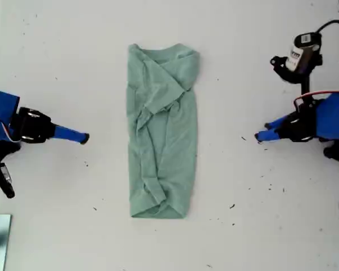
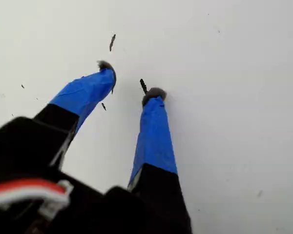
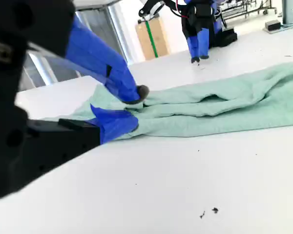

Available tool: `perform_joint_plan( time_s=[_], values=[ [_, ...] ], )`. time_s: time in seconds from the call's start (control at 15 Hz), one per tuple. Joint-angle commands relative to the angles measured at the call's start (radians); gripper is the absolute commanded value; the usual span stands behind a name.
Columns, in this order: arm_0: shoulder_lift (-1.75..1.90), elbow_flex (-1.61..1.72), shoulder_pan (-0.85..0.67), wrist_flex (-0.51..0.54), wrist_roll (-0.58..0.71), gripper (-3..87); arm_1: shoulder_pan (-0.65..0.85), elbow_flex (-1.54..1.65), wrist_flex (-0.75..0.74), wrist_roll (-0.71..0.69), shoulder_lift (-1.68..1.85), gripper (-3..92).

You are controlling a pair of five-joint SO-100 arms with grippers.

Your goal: Fold t shirt

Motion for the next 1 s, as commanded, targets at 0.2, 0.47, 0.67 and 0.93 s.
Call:
perform_joint_plan(
  time_s=[0.2, 0.47, 0.67, 0.93],
  values=[
    [0.008, 0.009, -0.014, 0.003, -0.002, 4.8, 0.006, 0.037, -0.008, -0.014, 0.014, 14.6],
    [0.008, 0.009, -0.014, 0.003, -0.002, 4.8, 0.006, 0.037, -0.008, -0.014, 0.014, 14.6],
    [0.008, 0.009, -0.018, 0.005, -0.006, 4.9, 0.009, 0.037, -0.008, 0.014, 0.014, 14.1],
    [0.011, -0.018, 0.158, 0.048, -0.396, 14.2, 0.011, 0.037, -0.008, 0.584, 0.015, 13.7]
  ],
)
